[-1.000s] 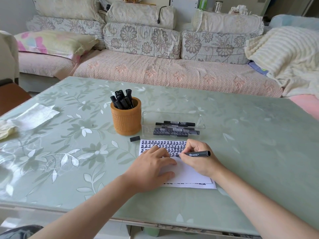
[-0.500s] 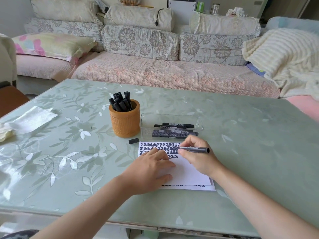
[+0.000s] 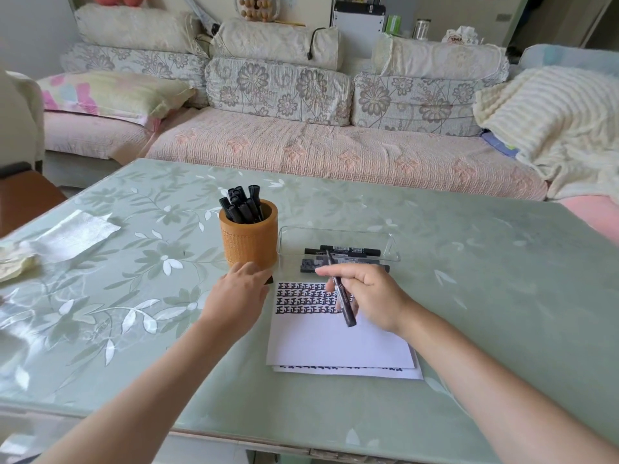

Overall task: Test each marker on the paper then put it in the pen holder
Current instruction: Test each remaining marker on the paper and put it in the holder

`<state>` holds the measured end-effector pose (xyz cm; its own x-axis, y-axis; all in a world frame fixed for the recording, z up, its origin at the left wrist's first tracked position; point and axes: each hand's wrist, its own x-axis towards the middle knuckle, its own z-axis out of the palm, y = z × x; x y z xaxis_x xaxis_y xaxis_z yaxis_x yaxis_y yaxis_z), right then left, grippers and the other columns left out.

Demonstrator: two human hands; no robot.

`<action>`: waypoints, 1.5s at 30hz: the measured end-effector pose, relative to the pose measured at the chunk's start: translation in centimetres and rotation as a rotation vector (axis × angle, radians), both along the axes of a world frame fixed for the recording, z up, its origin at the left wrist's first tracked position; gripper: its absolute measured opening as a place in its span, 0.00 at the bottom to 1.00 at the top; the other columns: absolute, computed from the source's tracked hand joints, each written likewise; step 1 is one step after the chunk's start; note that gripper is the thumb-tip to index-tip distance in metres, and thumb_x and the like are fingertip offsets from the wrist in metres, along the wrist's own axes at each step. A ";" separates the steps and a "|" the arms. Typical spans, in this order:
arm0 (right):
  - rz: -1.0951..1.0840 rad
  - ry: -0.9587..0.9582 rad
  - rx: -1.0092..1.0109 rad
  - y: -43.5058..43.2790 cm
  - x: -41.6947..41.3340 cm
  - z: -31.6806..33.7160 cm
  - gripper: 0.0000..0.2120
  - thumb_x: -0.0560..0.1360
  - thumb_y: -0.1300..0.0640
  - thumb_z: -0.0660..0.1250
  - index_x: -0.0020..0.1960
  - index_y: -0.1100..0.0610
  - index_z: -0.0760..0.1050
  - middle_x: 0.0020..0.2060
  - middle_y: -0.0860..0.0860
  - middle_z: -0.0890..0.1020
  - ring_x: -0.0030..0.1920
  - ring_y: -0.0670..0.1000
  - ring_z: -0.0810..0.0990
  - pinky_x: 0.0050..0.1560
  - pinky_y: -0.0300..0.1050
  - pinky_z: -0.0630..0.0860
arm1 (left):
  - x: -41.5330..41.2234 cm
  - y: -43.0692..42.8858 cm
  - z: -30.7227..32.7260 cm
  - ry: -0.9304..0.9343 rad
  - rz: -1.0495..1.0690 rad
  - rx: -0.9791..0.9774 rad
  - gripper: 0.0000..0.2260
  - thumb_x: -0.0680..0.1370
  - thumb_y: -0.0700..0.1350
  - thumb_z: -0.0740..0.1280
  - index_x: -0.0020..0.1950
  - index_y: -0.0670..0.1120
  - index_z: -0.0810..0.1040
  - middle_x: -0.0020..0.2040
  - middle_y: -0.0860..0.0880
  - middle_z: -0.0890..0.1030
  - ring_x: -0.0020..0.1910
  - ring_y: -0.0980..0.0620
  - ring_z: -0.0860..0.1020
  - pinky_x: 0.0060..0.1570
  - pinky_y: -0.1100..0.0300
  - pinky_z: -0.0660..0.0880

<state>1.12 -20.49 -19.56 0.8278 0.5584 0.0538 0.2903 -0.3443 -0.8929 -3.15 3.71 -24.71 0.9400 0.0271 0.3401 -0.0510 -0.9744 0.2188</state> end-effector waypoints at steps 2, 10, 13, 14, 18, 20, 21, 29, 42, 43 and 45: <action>0.013 -0.032 -0.050 0.3 0.1 0.1 0.22 0.80 0.69 0.53 0.51 0.50 0.81 0.42 0.48 0.78 0.32 0.50 0.78 0.30 0.40 0.72 | 0.0 0.2 0.1 -0.012 0.011 -0.022 0.10 0.79 0.45 0.66 0.59 0.48 0.80 0.51 0.49 0.79 0.53 0.46 0.74 0.44 0.52 0.75; -0.070 -0.226 -0.263 0.7 0.5 -0.2 0.12 0.73 0.55 0.72 0.48 0.41 0.72 0.44 0.40 0.79 0.37 0.44 0.74 0.46 0.46 0.75 | -0.3 0.3 1.5 -0.136 -0.069 -0.196 0.09 0.74 0.40 0.73 0.53 0.47 0.80 0.47 0.53 0.81 0.45 0.50 0.78 0.41 0.56 0.76; -0.148 -0.263 -0.261 1.0 0.6 -0.1 0.10 0.73 0.56 0.73 0.50 0.43 0.77 0.45 0.39 0.81 0.47 0.40 0.78 0.54 0.42 0.75 | -0.7 -0.3 2.1 -0.195 -0.153 -0.244 0.08 0.73 0.40 0.73 0.50 0.47 0.79 0.45 0.55 0.79 0.43 0.56 0.75 0.43 0.67 0.71; -0.165 -0.282 -0.285 1.0 0.7 0.0 0.09 0.73 0.56 0.72 0.51 0.44 0.78 0.46 0.38 0.81 0.51 0.41 0.79 0.56 0.42 0.75 | -0.9 -0.5 2.3 -0.204 -0.174 -0.246 0.07 0.73 0.40 0.73 0.50 0.47 0.79 0.45 0.56 0.79 0.43 0.57 0.74 0.44 0.70 0.69; -0.188 -0.322 -0.355 1.0 0.7 0.2 0.08 0.75 0.55 0.71 0.52 0.44 0.79 0.49 0.38 0.80 0.54 0.44 0.77 0.56 0.42 0.72 | -1.3 -1.2 2.6 -0.216 -0.236 -0.256 0.05 0.76 0.41 0.70 0.51 0.48 0.79 0.45 0.56 0.78 0.44 0.59 0.73 0.45 0.69 0.69; -0.179 -0.334 -0.357 1.0 0.6 0.2 0.08 0.75 0.55 0.70 0.52 0.45 0.79 0.50 0.39 0.81 0.55 0.44 0.77 0.56 0.40 0.71 | -1.4 -1.4 2.6 -0.213 -0.265 -0.242 0.05 0.77 0.42 0.69 0.51 0.48 0.80 0.45 0.56 0.78 0.44 0.58 0.73 0.45 0.67 0.70; -0.176 -0.339 -0.353 1.1 0.6 0.2 0.08 0.75 0.55 0.70 0.52 0.45 0.79 0.51 0.39 0.81 0.56 0.44 0.77 0.56 0.40 0.71 | -1.5 -1.5 2.6 -0.208 -0.275 -0.237 0.05 0.77 0.42 0.69 0.52 0.48 0.80 0.45 0.55 0.78 0.44 0.57 0.73 0.45 0.67 0.70; -0.083 -0.335 -0.338 1.4 0.1 0.2 0.08 0.74 0.56 0.71 0.51 0.47 0.80 0.49 0.39 0.82 0.52 0.42 0.77 0.54 0.37 0.71 | -1.8 -2.1 2.7 -0.174 -0.341 -0.212 0.06 0.78 0.45 0.67 0.54 0.49 0.80 0.45 0.57 0.78 0.45 0.58 0.73 0.45 0.71 0.66; -0.048 -0.478 -0.290 2.3 0.2 0.3 0.05 0.71 0.55 0.74 0.45 0.49 0.80 0.42 0.42 0.80 0.45 0.44 0.78 0.48 0.40 0.74 | -1.3 -1.0 3.4 -0.139 -0.370 -0.188 0.07 0.79 0.49 0.65 0.50 0.49 0.81 0.39 0.55 0.76 0.41 0.54 0.72 0.39 0.62 0.69; -0.044 -0.482 -0.304 2.4 0.1 0.2 0.04 0.71 0.54 0.74 0.45 0.48 0.80 0.42 0.41 0.80 0.45 0.44 0.78 0.48 0.43 0.75 | -1.3 -0.9 3.4 -0.138 -0.374 -0.185 0.08 0.78 0.51 0.65 0.50 0.49 0.81 0.38 0.55 0.76 0.41 0.54 0.72 0.39 0.62 0.69; -0.027 -0.490 -0.323 2.5 0.2 0.2 0.03 0.73 0.52 0.72 0.47 0.48 0.81 0.42 0.40 0.79 0.46 0.45 0.78 0.49 0.46 0.75 | -1.4 -0.8 3.5 -0.146 -0.382 -0.189 0.09 0.78 0.52 0.64 0.49 0.49 0.82 0.38 0.55 0.75 0.40 0.54 0.72 0.39 0.64 0.68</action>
